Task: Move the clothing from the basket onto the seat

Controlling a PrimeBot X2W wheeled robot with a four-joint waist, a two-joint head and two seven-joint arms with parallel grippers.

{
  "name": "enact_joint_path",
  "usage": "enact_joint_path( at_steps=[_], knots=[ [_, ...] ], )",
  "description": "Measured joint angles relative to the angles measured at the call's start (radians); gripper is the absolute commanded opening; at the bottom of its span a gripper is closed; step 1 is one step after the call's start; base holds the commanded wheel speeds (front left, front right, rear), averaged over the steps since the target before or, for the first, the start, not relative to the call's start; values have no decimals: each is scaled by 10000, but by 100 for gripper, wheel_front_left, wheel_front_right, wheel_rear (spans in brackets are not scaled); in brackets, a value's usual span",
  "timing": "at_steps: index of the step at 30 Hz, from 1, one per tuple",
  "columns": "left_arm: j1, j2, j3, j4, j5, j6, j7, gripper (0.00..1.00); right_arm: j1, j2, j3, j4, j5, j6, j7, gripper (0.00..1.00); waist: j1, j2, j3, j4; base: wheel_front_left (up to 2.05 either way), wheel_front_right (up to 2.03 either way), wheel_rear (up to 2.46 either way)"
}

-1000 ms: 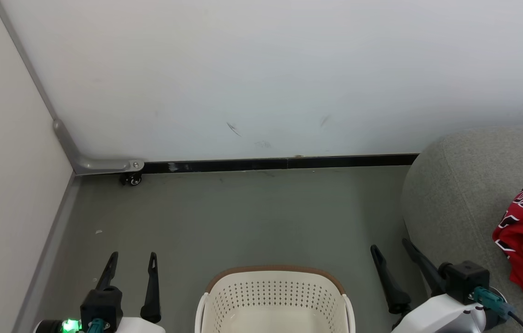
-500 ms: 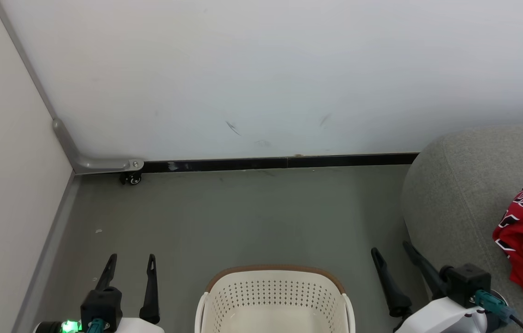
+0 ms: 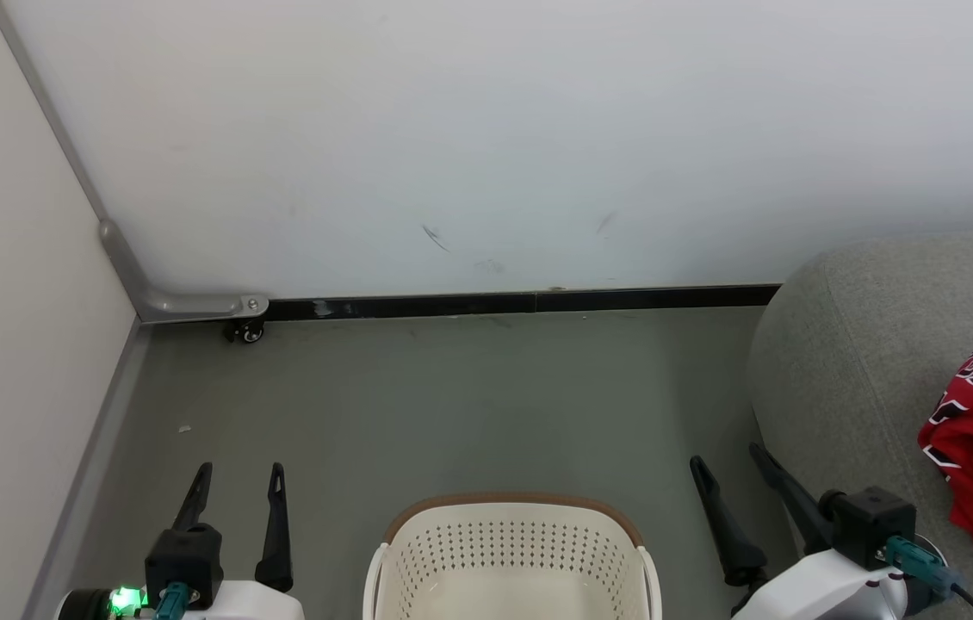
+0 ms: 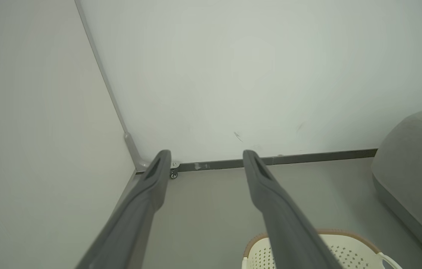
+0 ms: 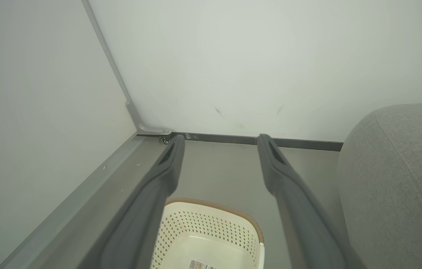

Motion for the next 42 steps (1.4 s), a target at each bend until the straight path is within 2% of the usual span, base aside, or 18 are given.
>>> enact_joint_path(
  at_steps=[7,8,19,32,36,42],
  knots=[
    [0,-4,38,56,-13,10,0,100,9,0,0,-33,0,0,33,100,0,0,12,22,0,0,0],
    [13,-10,42,79,-12,8,0,0,17,-2,4,-8,0,-4,31,0,0,0,13,25,0,0,0],
    [591,-324,90,554,-410,-146,184,0,447,13,38,552,360,-15,31,0,0,0,25,20,0,0,0],
    [569,-573,754,500,-2514,-711,807,0,423,19,-167,384,2765,-15,31,0,6,0,104,-6,0,0,0],
    [567,-629,938,454,-3030,-932,980,0,405,21,-282,374,3290,-15,44,0,30,0,123,-13,0,0,0],
    [549,-769,1204,357,-3810,-1162,1177,0,381,25,-397,345,4128,-15,150,0,86,0,122,-22,0,0,0]
  ],
)
